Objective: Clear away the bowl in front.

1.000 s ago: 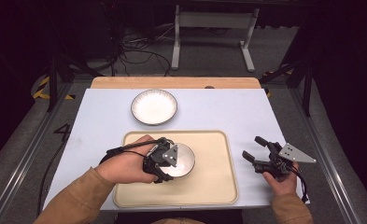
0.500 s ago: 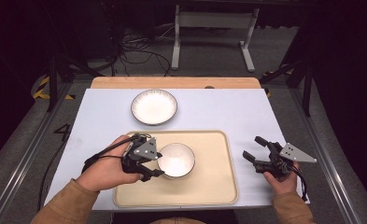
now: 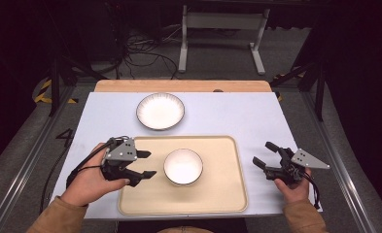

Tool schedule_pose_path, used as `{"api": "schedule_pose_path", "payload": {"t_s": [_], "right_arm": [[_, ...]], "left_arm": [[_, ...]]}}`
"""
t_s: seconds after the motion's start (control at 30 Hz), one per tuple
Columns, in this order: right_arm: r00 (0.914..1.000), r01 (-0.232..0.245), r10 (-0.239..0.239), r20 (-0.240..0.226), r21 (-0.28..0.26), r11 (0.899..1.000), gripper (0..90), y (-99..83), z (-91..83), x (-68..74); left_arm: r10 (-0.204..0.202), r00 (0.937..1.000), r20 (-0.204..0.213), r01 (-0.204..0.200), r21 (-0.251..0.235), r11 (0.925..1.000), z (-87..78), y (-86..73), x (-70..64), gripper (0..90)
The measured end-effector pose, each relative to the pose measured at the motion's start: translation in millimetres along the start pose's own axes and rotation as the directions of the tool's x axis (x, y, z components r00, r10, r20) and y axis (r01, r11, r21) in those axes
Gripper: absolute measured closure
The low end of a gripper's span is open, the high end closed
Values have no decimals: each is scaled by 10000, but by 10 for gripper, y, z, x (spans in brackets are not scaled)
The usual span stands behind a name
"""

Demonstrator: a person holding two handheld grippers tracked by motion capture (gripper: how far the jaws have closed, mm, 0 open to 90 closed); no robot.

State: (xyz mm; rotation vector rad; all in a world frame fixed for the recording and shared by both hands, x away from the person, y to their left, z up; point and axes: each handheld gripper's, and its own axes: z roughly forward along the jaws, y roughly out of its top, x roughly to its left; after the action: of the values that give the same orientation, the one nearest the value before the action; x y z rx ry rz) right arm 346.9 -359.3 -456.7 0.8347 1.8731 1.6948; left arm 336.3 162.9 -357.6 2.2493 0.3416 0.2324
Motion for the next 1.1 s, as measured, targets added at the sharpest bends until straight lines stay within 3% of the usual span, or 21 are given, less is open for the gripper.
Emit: {"api": "schedule_pose_path", "payload": {"t_s": [0.27, 0.53, 0.73, 0.97, 1.03, 1.07, 1.1], "right_arm": [[10000, -9, 9, -4, -8, 10000, 173, 0, -1, -1], [10000, -1, 1, -6, -24, 10000, 173, -1, -3, 1], [10000, 8, -8, 5, -1, 10000, 173, -1, -1, 1], [10000, 28, -28, 2, 11, 10000, 173, 0, 1, 2], [10000, 43, -43, -3, 12, 10000, 173, 0, 0, 1], [10000, 43, -43, -3, 12, 10000, 173, 0, 0, 1], [10000, 52, -52, 7, 6, 10000, 173, 0, 0, 1]], "left_arm": [[-603, 9975, -367, 567, -900, 9943, -91, -262, 55, 376], [-1129, 9910, -724, 992, -1712, 9802, -179, -484, 94, 375], [-1642, 9813, -1007, 1377, -2292, 9636, -196, -679, 155, 339], [-1987, 9684, -1504, 1511, -2797, 9481, -183, -867, 182, 325], [-2150, 9642, -1553, 1615, -2992, 9404, -166, -921, 174, 318], [-2150, 9642, -1553, 1615, -2992, 9404, -166, -921, 174, 318], [-2258, 9599, -1661, 1665, -3099, 9361, -154, -961, 173, 318]]}}
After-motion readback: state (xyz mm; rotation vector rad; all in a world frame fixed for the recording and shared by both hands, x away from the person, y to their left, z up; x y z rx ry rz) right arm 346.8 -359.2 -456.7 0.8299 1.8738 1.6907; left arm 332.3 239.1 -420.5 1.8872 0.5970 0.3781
